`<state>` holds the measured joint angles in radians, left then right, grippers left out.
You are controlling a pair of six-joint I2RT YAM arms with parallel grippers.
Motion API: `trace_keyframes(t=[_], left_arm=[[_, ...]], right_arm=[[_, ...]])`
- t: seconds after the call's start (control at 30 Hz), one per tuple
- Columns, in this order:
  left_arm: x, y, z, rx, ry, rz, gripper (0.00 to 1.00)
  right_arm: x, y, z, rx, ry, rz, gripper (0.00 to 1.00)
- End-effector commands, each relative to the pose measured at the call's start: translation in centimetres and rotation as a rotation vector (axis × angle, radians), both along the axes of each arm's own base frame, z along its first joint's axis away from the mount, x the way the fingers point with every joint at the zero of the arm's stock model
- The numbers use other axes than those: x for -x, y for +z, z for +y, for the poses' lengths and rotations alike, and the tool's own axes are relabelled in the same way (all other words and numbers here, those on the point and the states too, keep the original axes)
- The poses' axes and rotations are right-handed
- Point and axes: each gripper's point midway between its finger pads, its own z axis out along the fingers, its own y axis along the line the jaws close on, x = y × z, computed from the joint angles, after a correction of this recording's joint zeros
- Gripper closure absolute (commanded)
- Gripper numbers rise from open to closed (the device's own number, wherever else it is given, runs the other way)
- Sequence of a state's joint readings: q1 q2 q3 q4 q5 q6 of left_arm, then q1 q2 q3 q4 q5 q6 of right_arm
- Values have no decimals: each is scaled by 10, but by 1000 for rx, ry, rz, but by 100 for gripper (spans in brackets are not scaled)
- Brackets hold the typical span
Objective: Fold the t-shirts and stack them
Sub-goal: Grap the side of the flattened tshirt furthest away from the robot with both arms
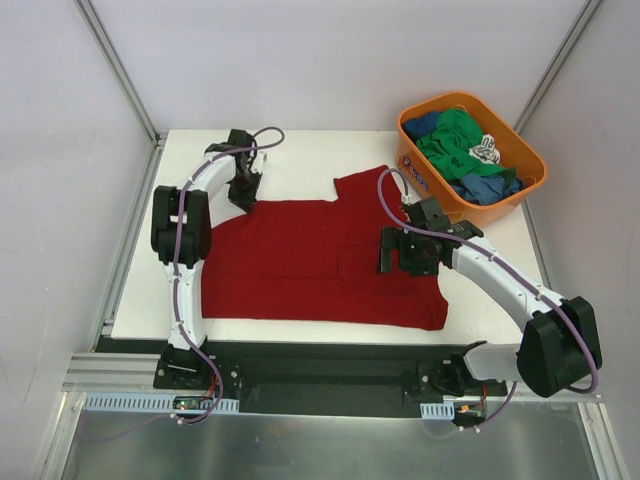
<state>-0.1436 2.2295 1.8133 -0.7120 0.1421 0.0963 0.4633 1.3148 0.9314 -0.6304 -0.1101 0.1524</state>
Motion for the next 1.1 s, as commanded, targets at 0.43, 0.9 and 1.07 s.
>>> trace_keyframes(t=[0.43,0.9,1.07], left_arm=[[130,41,-37,-218,330,-22,100],[187,57,-69,-78,323,35,25],[153,80,-55,-73,355,-55,1]], right_arm=[[6,5,-17,70,84,-66,3],[-1,3,-16,78,103,-71,3],[-4,2,-15,74,88,-71,3]])
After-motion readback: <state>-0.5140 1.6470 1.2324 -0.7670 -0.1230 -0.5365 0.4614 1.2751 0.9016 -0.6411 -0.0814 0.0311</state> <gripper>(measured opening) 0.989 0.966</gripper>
